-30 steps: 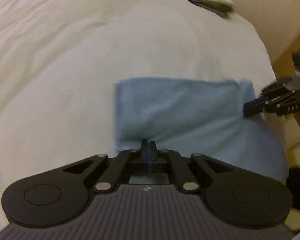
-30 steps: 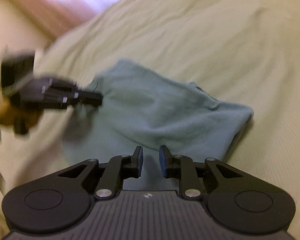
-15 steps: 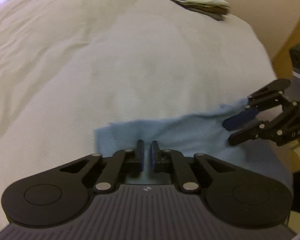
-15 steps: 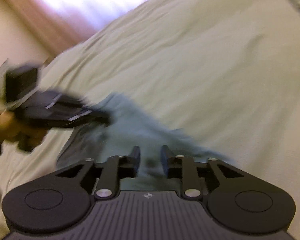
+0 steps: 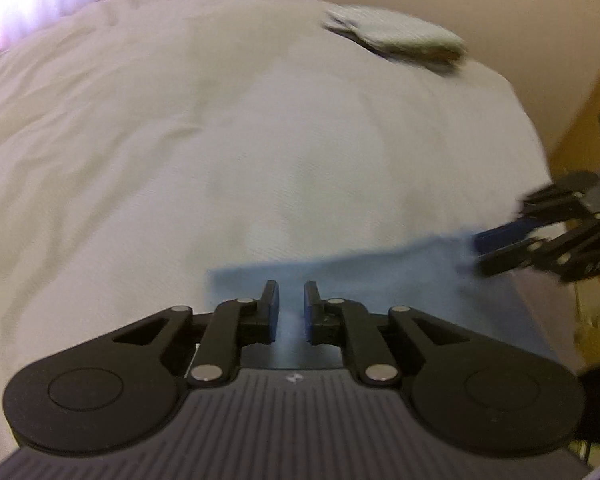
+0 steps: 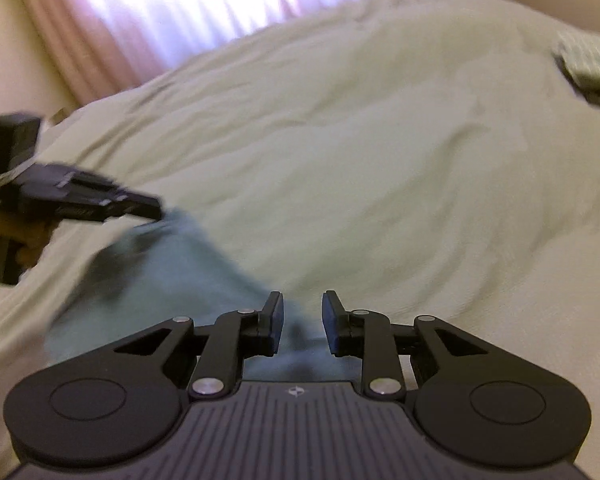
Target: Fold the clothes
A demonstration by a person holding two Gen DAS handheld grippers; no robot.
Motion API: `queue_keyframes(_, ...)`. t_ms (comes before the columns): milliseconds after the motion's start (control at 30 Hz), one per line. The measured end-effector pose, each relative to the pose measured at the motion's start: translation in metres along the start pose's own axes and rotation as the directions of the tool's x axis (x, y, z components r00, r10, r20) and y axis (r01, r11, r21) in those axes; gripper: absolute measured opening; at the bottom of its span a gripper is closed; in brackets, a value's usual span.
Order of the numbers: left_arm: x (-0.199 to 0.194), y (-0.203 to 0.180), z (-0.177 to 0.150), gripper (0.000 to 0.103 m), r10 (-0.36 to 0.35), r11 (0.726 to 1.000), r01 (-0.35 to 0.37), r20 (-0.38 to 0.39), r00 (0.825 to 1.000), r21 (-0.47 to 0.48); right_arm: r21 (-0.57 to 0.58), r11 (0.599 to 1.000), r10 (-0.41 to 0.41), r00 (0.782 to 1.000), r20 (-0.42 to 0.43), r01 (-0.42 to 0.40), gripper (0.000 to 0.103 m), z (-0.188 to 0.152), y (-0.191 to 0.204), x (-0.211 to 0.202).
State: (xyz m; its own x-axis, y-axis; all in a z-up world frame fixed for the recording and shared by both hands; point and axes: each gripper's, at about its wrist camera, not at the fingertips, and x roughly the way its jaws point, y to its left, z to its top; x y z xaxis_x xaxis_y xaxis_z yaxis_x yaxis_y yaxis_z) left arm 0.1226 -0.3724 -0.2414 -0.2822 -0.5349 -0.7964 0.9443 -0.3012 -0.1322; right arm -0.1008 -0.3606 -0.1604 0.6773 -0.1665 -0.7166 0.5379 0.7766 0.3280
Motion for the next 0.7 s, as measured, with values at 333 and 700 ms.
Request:
queue_keyframes(333,0.031,-0.005,-0.028,0.010,0.106,0.983,-0.090,-0.092,0.990,0.159,-0.303,0.952,0.000,0.989,-0.150,-0.046,0.016,-0.033,0.062,0.042)
queue_keyframes(700,-0.007,0.006,-0.012,0.014,0.158,0.982,-0.157,-0.004,0.987,0.102,-0.229,0.965,-0.167,0.975,-0.144,0.131,0.022,-0.035,0.021,-0.023)
